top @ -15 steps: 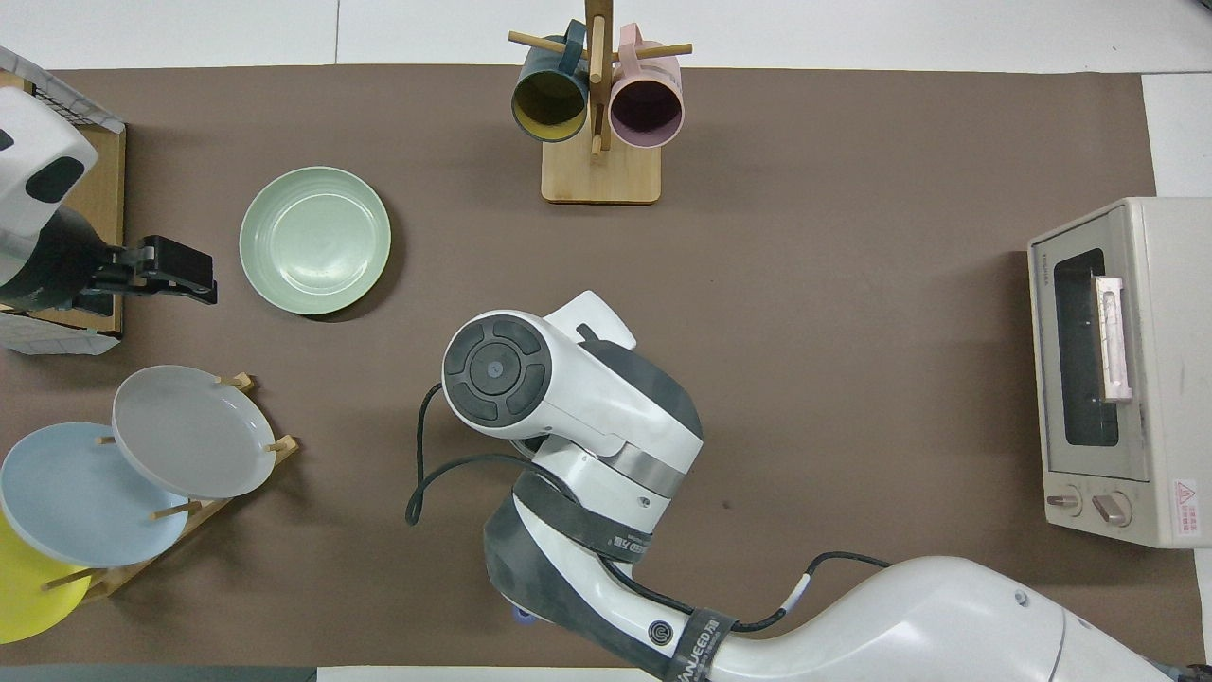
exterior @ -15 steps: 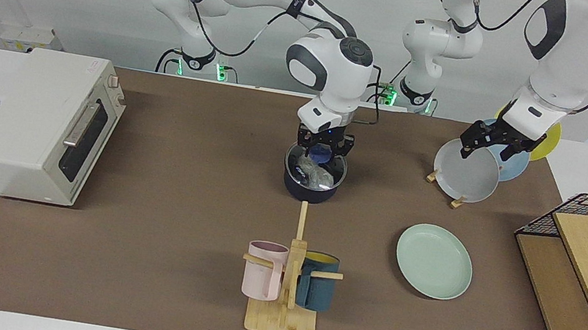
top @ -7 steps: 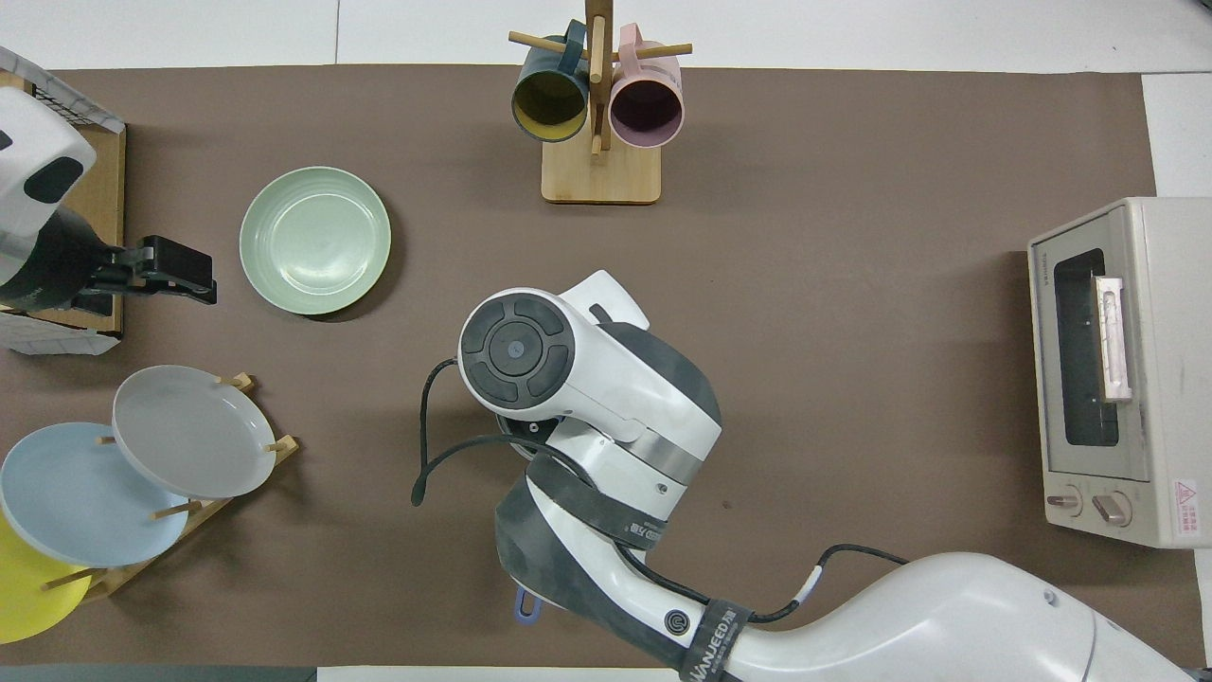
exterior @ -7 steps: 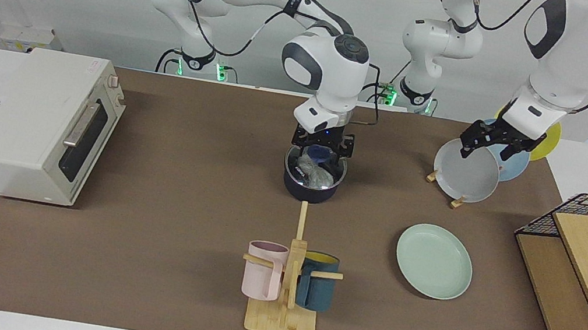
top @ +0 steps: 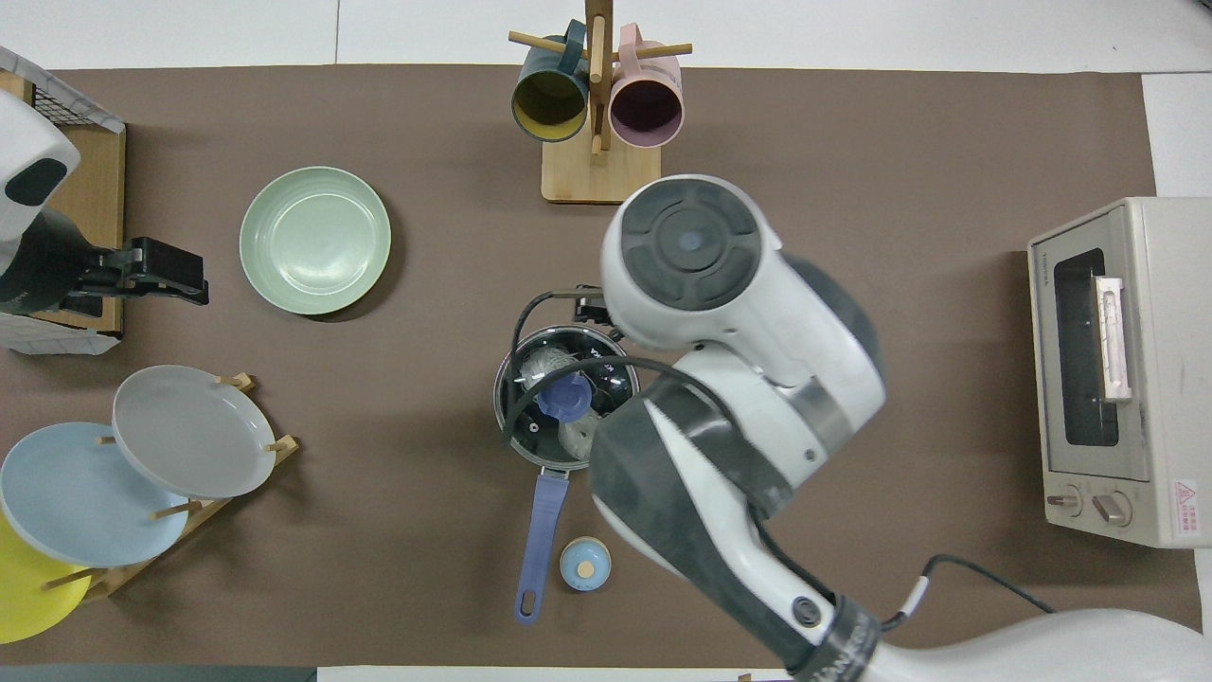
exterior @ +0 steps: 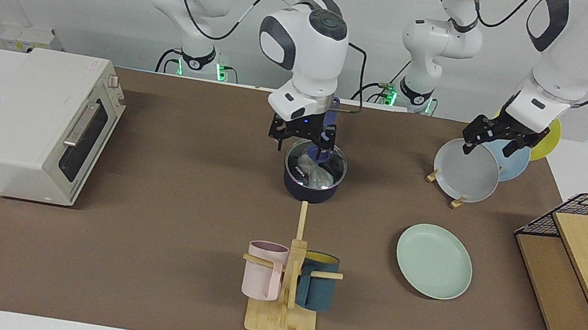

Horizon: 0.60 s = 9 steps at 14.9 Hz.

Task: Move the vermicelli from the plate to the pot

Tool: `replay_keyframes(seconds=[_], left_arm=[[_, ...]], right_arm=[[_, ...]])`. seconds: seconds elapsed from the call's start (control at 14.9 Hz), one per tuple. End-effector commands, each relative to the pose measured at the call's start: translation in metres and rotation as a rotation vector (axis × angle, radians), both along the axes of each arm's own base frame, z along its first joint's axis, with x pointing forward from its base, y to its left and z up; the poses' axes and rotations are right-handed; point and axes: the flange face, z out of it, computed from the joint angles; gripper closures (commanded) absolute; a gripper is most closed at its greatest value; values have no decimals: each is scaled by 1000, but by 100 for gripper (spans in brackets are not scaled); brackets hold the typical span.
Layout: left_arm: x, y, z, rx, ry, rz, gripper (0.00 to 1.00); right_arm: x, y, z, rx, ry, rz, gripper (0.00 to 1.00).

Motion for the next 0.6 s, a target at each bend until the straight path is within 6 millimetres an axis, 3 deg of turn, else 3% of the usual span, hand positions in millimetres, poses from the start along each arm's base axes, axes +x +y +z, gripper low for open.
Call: replay_keyframes(seconds=[0.0,0.33,0.54], left_arm=[[-6,6,3,24,4,0,0],[-4,10,2,24,1,7,0],[-5,9,2,24,1,9,0]], right_arm=[[11,-62,42,16,28,40,0],[10,-173,106,-9,97,118,0],[8,-218,126,-37,156,154,0]])
